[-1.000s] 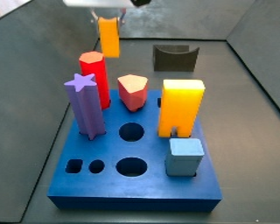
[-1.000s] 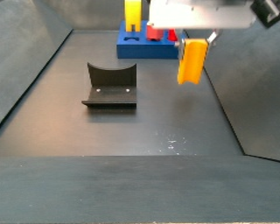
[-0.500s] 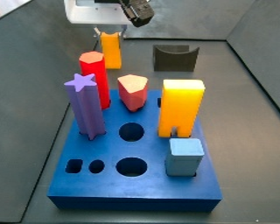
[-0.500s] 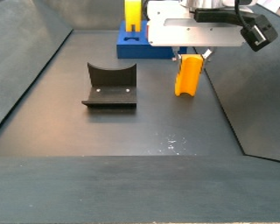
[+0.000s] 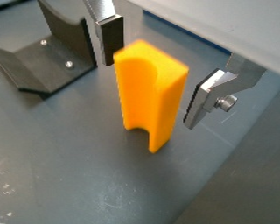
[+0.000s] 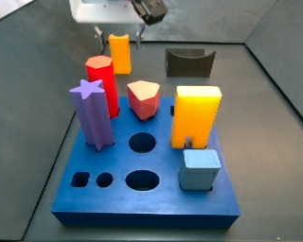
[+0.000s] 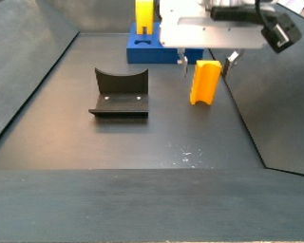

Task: Pick up the arch object. Move up. Rotate the arch object. Move to above the board. Insert the arch object.
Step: Rotate the arch object.

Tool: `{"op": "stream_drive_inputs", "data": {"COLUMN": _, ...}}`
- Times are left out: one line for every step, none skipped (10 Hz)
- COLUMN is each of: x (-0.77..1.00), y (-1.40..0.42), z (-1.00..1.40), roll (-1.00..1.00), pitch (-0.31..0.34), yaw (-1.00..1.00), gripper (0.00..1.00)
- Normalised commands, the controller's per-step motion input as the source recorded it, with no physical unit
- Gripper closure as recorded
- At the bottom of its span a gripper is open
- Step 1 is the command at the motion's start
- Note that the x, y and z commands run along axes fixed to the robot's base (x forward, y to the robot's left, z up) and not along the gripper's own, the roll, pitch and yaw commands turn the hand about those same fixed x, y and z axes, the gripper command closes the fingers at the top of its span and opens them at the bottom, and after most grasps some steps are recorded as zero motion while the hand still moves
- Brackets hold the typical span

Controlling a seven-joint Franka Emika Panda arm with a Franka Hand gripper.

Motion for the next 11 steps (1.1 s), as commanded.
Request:
{"op": "stream_drive_inputs", "data": {"x": -0.04, "y": 0.0, "z": 1.0, "roll": -0.1, "pitch": 0.03, "yaw": -0.03, "gripper": 0.0}}
{"op": "stream_drive_inputs", "data": {"x": -0.03, "y": 0.01, "z": 0.88, "roll": -0.1, "pitch": 0.044, "yaw": -0.03, "gripper": 0.0}}
{"op": "stream_drive_inputs", "data": {"x": -0.02, "y": 0.01, "z": 0.68, "roll": -0.09, "pitch": 0.051, "yaw": -0.03, "gripper": 0.0}}
{"op": "stream_drive_inputs", "data": {"x": -0.02, "y": 0.02, "z": 0.51, "roll": -0.09, "pitch": 0.054, "yaw": -0.04, "gripper": 0.0}}
{"op": "stream_drive_inputs", "data": {"x": -0.01, "y": 0.02, "z": 0.34, "roll": -0.08, "pitch": 0.056, "yaw": -0.04, "gripper": 0.0}}
{"op": "stream_drive_inputs", "data": {"x": 0.0, "y": 0.0, "z": 0.0, "roll": -0.01, "pitch": 0.005, "yaw": 1.0, "gripper": 0.0}}
{"op": "stream_drive_inputs", "data": {"x": 0.02, "y": -0.01, "z": -0.11, "roll": -0.01, "pitch": 0.005, "yaw": 1.0, "gripper": 0.0}}
{"op": "stream_drive_inputs", "data": {"x": 0.03, "y": -0.02, "z": -0.11, "roll": -0.01, "pitch": 0.004, "yaw": 1.0, "gripper": 0.0}}
{"op": "stream_drive_inputs", "data": {"x": 0.04, "y": -0.01, "z": -0.06, "roll": -0.01, "pitch": 0.003, "yaw": 1.0, "gripper": 0.0}}
{"op": "stream_drive_inputs", "data": {"x": 0.04, "y": -0.01, "z": -0.06, "roll": -0.01, "pitch": 0.003, "yaw": 1.0, "gripper": 0.0}}
{"op": "stream_drive_inputs", "data": {"x": 0.04, "y": -0.01, "z": -0.05, "roll": -0.01, "pitch": 0.003, "yaw": 1.0, "gripper": 0.0}}
